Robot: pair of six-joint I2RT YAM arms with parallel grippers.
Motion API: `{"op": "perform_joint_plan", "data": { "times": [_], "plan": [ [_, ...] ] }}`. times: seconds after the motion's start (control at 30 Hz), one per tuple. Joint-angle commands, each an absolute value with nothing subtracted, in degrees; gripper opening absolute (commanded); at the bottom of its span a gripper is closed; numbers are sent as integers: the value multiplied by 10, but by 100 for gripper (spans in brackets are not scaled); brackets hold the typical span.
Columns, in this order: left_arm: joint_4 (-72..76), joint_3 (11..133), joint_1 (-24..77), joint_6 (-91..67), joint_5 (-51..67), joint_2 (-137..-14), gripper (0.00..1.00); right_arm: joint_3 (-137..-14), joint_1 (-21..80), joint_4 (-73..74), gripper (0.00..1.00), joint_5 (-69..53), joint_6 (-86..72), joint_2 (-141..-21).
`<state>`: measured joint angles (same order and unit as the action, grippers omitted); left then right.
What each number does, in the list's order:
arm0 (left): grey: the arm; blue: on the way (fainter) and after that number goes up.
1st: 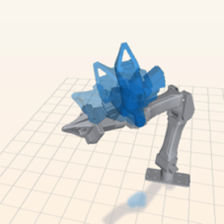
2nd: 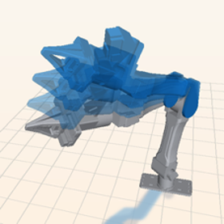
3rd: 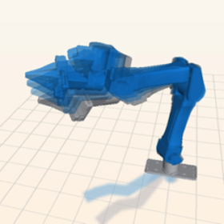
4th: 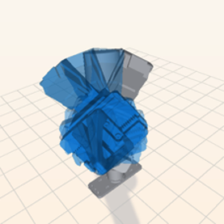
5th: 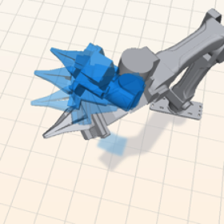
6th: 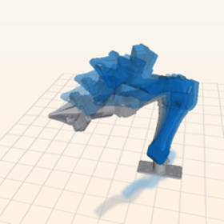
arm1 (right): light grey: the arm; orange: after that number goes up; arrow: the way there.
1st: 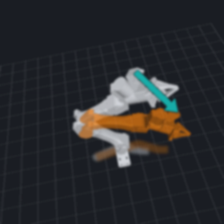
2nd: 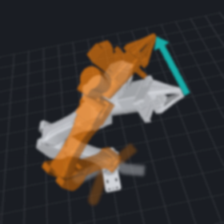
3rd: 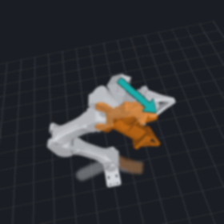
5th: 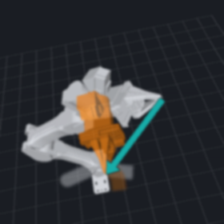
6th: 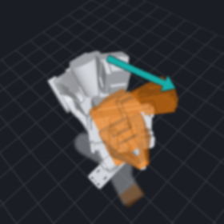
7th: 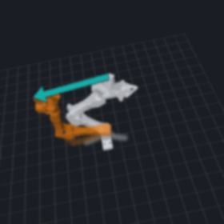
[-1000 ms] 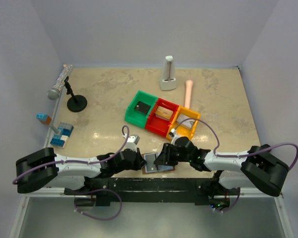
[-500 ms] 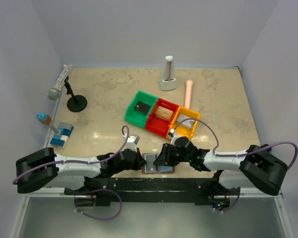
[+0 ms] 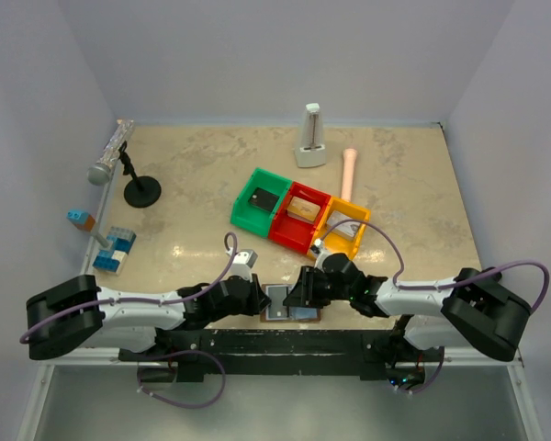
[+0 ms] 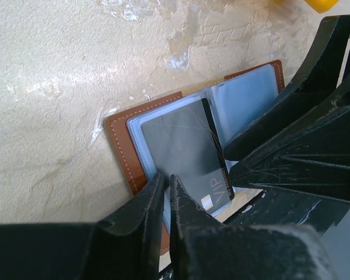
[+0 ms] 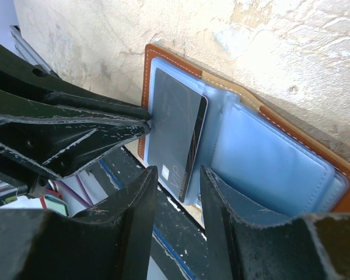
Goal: Take the credit cards out of the card holder
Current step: Remove the credit card from the card holder.
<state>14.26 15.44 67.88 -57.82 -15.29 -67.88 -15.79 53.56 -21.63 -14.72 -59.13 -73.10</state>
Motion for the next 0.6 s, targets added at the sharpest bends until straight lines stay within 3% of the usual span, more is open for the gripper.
{"op": "perform_joint_plan", "data": {
  "times": [0.0,0.17,0.57],
  "plan": [
    [96,154,677,-558,-167,-654,18,-171,533,-219,40,-143,-585,-720],
    [82,167,677,-551,-163,-638,21,-175,532,-209,40,-143,-581,-719],
    [104,159,677,-555,-157,-658,14,-185,532,-214,40,-155,-577,-718]
  ]
}}
